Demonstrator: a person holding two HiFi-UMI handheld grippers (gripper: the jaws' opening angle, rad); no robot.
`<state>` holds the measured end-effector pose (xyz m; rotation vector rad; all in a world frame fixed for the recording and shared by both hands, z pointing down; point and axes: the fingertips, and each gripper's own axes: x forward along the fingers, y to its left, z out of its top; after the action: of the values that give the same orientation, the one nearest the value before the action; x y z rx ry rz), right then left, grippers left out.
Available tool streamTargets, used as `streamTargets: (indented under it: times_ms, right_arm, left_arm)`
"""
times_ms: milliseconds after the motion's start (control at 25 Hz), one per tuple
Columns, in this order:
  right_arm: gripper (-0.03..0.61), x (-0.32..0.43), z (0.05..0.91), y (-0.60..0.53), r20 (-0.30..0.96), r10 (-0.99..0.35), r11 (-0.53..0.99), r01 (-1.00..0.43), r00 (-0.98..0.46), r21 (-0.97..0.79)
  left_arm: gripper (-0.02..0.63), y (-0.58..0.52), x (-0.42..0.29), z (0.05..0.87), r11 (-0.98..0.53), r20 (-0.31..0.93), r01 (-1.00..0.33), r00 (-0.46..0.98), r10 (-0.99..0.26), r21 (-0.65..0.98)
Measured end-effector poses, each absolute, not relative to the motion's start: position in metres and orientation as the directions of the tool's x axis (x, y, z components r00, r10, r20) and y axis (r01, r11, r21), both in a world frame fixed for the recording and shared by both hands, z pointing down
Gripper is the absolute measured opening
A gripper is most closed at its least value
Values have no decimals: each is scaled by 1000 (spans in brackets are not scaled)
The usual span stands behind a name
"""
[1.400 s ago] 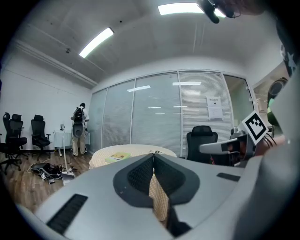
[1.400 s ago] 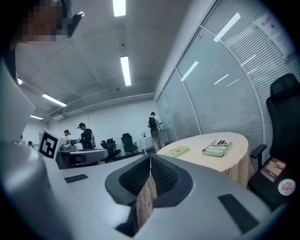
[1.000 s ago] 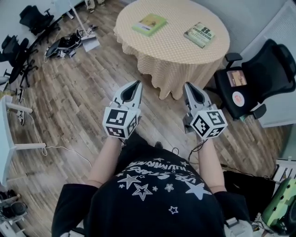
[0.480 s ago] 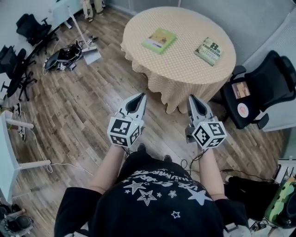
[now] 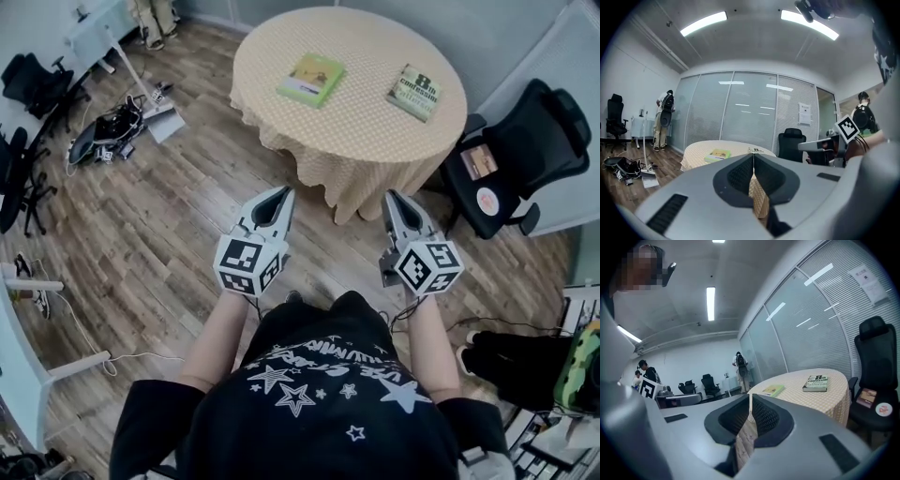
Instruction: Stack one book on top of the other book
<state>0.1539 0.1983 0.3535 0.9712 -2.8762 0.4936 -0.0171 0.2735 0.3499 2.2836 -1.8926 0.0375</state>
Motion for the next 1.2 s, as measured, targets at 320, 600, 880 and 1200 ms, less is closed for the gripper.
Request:
streamTargets:
  times_ms: [320,600,880,1200]
  right_arm:
    - [34,153,370,169,186,-592,722,-619,-784,-308]
    - [34,138,388,104,186,-553,731,-580,-812,-359]
    - [34,128,394,26,173,-508,752,-532,-844,-389]
    - [34,130,386,-52,150,-491,773,-508,-858,-380]
  left_arm:
    - [11,254,-33,371,-155,175,-978,179,-968,141]
    - [11,213,-43,373,-98,194,-988,121,-973,121]
    - [11,146,-39,374,-58,231,-994,77,-970,89]
    - [11,80,-38,373,-16,264,-996,39,-964,89]
